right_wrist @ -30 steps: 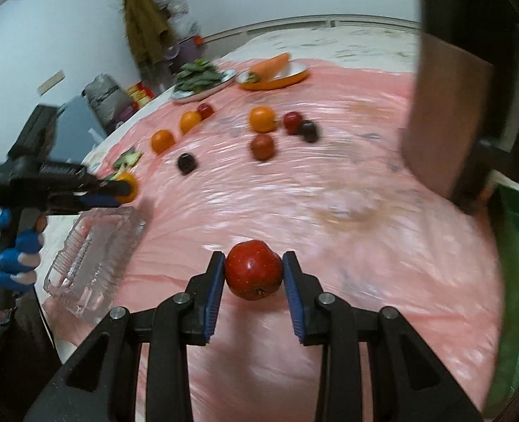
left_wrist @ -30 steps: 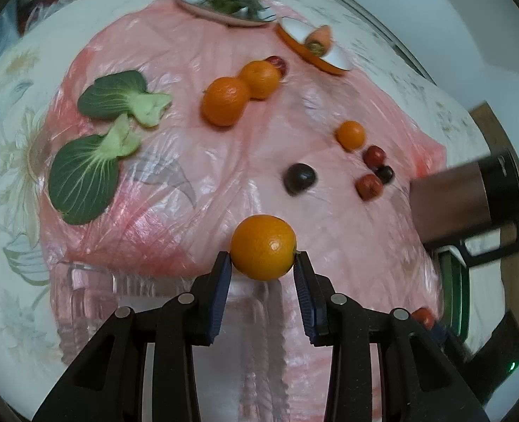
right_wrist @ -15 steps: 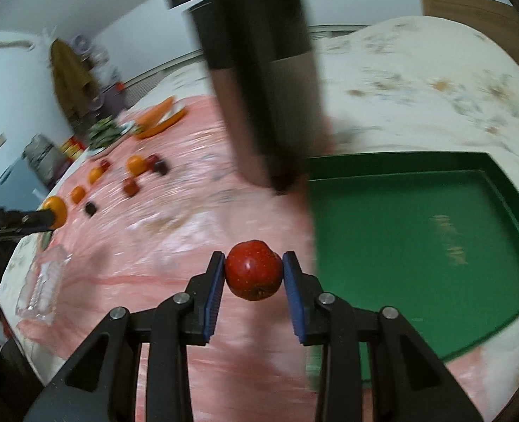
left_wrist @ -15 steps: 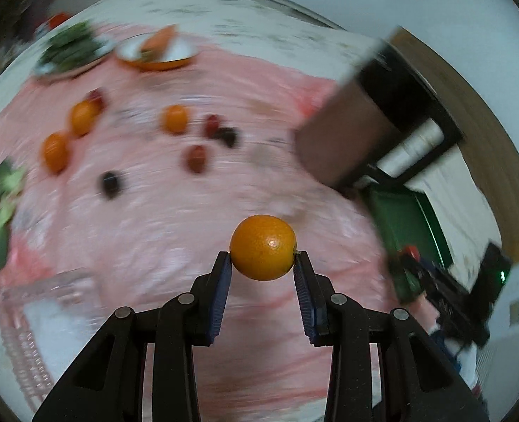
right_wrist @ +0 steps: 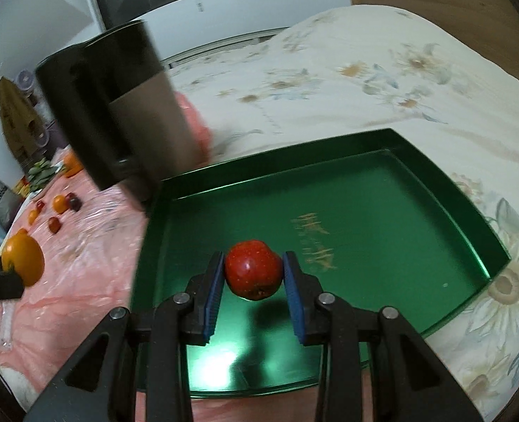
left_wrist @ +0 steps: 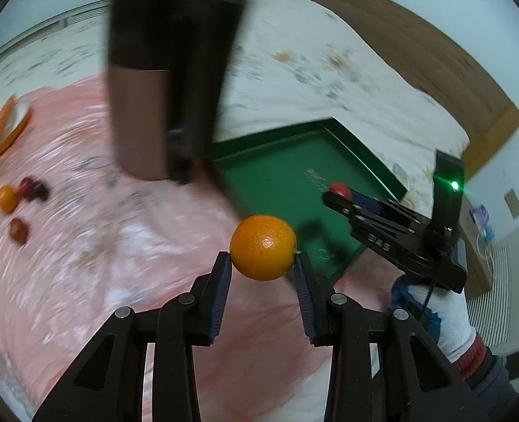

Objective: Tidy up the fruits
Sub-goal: 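Carry the orange and apple to the green box and release both, then move both open grippers back over the fruit on the sheet, then grasp another orange with the left gripper while the right gripper grasps a dark plum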

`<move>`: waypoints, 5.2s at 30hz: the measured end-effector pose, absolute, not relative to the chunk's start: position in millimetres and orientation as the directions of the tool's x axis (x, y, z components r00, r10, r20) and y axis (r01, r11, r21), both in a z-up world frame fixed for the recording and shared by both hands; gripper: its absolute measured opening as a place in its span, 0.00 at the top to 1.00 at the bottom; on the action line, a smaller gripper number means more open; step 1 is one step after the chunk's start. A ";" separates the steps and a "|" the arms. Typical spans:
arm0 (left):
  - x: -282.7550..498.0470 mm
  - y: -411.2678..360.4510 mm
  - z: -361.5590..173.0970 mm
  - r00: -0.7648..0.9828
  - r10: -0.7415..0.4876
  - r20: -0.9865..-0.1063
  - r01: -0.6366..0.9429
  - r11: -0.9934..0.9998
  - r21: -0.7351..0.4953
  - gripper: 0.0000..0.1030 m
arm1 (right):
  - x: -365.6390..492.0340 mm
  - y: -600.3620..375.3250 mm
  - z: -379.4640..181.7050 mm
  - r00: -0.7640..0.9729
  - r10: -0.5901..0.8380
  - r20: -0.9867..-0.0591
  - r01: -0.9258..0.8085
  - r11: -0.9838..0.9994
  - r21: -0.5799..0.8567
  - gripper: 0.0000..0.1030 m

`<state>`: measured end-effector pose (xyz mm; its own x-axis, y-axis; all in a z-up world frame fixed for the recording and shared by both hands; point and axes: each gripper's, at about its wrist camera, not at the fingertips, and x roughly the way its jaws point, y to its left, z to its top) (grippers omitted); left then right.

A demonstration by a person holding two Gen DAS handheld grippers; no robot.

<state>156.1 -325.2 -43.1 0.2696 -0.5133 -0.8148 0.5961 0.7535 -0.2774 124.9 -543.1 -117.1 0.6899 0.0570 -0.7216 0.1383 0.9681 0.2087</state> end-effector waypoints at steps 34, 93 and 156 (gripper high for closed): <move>133.7 -402.2 -75.3 0.288 -0.409 -0.866 0.673 0.730 -0.122 0.43 | 102.5 -580.7 -108.7 0.675 -0.074 -0.734 0.269 0.951 0.151 0.05; 137.3 17.1 -42.1 0.572 -0.089 -0.815 0.109 0.994 -0.031 0.41 | 107.3 -271.9 -29.7 0.741 0.211 -0.638 -0.192 0.976 0.099 0.00; 368.7 35.3 -142.3 0.452 -0.014 -0.892 0.107 0.993 0.039 0.62 | 350.0 -211.1 -157.4 0.508 0.312 -0.803 -0.350 0.927 0.138 0.91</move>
